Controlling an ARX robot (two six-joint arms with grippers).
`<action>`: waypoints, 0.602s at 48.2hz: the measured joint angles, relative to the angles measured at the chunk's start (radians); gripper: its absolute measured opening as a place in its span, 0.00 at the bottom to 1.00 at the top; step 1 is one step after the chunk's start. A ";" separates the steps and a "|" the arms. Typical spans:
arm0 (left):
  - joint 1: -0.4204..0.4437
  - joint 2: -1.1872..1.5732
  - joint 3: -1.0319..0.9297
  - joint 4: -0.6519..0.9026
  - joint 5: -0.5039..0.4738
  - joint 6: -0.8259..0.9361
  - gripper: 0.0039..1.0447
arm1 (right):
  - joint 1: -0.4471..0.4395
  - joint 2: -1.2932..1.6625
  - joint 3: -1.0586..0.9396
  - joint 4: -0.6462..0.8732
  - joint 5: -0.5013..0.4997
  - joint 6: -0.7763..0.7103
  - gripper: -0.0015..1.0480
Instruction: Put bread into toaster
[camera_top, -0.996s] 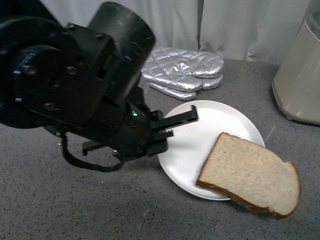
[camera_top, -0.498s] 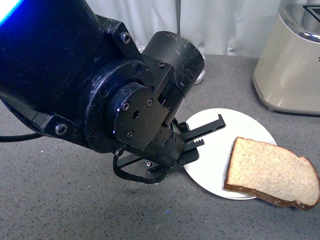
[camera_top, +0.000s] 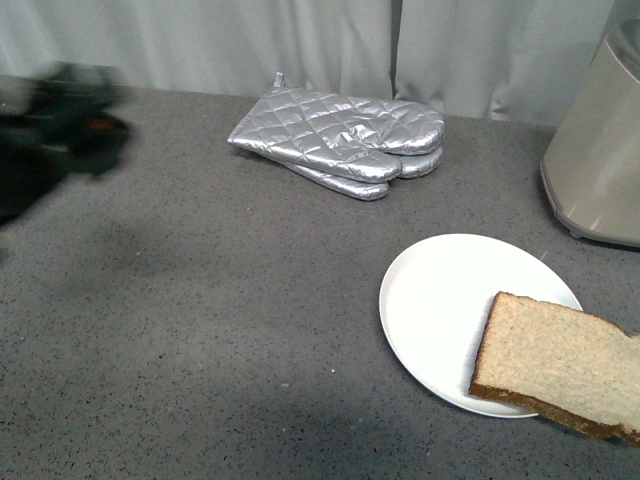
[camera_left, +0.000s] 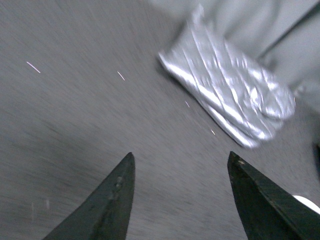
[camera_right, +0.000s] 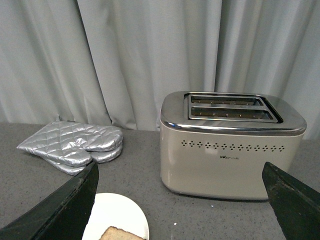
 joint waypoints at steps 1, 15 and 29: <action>0.045 -0.058 -0.069 0.069 0.000 0.061 0.46 | 0.000 0.000 0.000 0.000 0.003 0.000 0.91; 0.123 -1.249 -0.414 -0.702 0.011 0.370 0.06 | 0.000 0.000 0.000 -0.002 -0.001 0.000 0.91; 0.124 -1.664 -0.414 -0.906 0.008 0.411 0.03 | 0.000 0.000 0.000 -0.002 -0.001 0.000 0.91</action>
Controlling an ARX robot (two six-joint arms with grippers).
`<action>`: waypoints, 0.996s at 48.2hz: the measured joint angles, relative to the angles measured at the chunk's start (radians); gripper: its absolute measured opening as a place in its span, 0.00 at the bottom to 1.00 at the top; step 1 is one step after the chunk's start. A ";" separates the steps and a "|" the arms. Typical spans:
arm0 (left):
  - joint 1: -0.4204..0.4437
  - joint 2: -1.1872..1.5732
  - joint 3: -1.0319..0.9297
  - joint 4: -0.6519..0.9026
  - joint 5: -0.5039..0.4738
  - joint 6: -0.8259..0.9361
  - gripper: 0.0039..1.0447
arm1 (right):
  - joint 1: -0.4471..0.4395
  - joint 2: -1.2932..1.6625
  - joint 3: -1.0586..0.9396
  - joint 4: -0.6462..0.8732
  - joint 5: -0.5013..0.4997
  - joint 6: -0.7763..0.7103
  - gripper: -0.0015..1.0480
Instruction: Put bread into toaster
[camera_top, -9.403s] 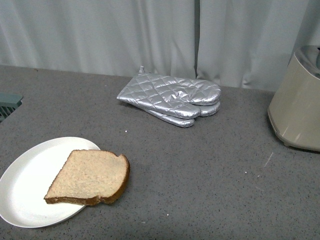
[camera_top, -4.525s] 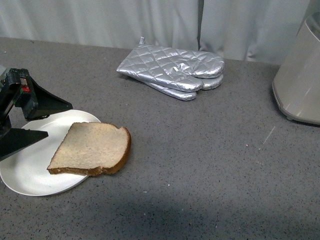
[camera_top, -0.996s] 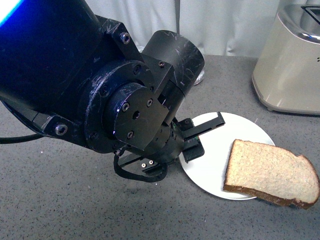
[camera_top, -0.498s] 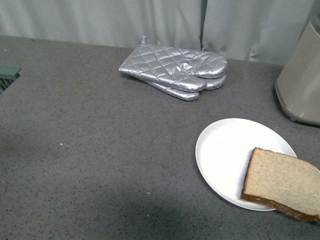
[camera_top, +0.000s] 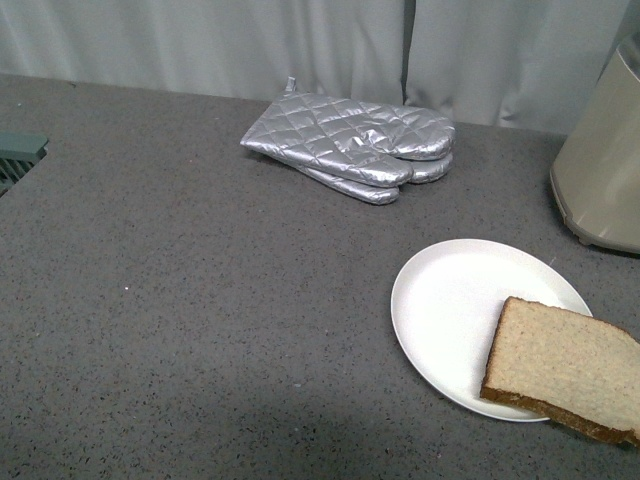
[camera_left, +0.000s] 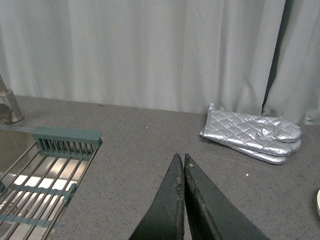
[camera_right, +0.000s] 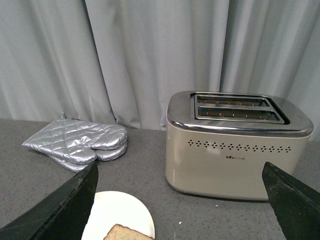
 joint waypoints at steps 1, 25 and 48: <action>0.000 0.000 0.000 0.000 0.000 0.000 0.03 | 0.000 0.000 0.000 0.000 0.000 0.000 0.91; 0.000 -0.002 0.000 0.000 0.002 0.003 0.68 | -0.032 0.750 0.182 0.010 0.039 0.504 0.91; 0.000 -0.001 0.000 0.000 0.002 0.004 0.94 | -0.014 1.399 0.108 0.351 0.113 0.801 0.91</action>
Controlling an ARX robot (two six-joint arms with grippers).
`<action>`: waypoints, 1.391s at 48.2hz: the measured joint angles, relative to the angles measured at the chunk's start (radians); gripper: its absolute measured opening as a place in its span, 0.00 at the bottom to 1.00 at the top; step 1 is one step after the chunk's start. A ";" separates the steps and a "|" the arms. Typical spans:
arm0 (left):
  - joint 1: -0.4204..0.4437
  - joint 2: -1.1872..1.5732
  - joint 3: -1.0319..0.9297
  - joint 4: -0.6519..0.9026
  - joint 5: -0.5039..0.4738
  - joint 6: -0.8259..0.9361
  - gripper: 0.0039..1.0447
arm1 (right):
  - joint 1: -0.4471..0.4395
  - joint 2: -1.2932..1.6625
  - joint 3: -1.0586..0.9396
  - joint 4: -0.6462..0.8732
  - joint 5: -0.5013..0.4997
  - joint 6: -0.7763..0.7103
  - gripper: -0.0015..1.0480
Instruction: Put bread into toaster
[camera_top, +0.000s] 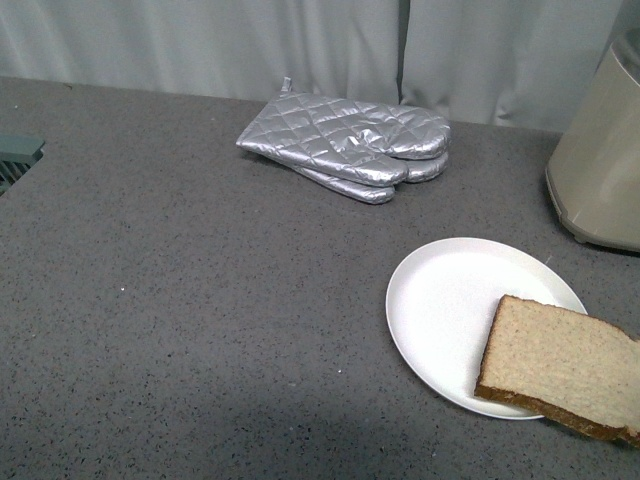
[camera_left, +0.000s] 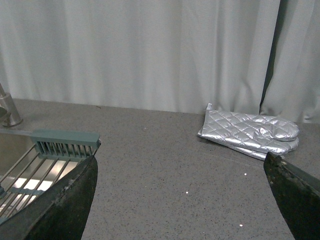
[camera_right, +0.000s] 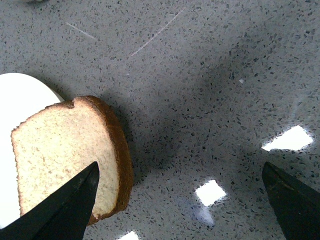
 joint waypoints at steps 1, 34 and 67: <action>0.000 0.000 0.000 0.000 0.000 0.000 0.94 | 0.003 0.018 0.000 0.015 -0.005 0.008 0.91; 0.000 0.000 0.000 0.000 0.000 0.000 0.94 | 0.170 0.526 0.161 0.428 0.001 0.217 0.91; 0.000 0.000 0.000 0.000 0.000 0.000 0.94 | 0.195 0.357 0.291 0.176 -0.015 0.261 0.11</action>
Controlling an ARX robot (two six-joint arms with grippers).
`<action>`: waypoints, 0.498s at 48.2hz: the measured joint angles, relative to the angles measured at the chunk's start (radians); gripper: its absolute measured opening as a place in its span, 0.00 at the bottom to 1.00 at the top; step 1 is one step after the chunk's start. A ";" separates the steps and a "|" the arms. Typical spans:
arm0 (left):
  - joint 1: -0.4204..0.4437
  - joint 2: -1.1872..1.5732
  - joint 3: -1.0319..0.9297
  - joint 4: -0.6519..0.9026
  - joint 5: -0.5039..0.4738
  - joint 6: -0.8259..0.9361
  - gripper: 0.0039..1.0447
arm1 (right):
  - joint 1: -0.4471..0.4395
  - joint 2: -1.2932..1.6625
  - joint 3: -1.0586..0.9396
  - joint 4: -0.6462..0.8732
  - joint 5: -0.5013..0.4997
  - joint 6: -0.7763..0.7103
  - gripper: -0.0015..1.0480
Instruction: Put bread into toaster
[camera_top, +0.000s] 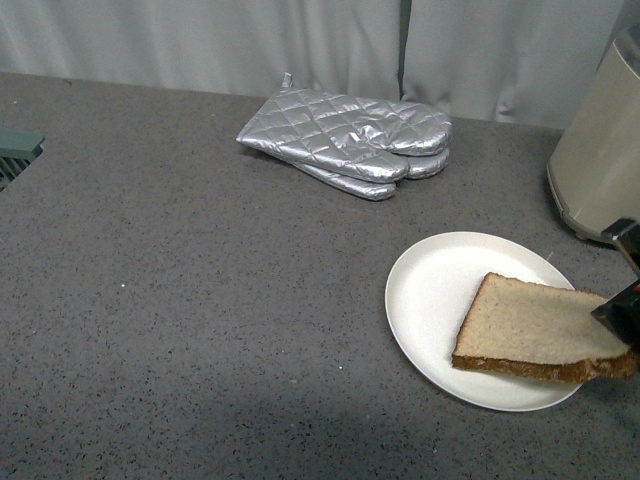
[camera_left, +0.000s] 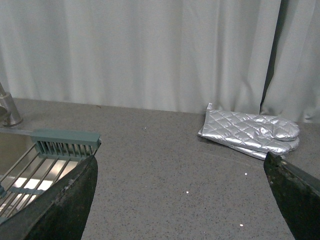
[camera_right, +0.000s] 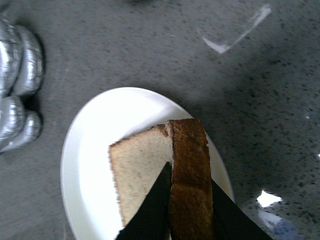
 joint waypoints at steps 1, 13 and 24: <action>0.000 0.000 0.000 0.000 0.000 0.000 0.94 | -0.001 -0.022 0.007 -0.019 -0.002 0.000 0.08; 0.000 0.000 0.000 0.000 0.000 0.000 0.94 | -0.066 -0.338 0.208 -0.264 0.008 -0.048 0.02; 0.000 0.000 0.000 0.000 0.000 0.000 0.94 | -0.230 -0.394 0.490 -0.368 0.146 -0.069 0.02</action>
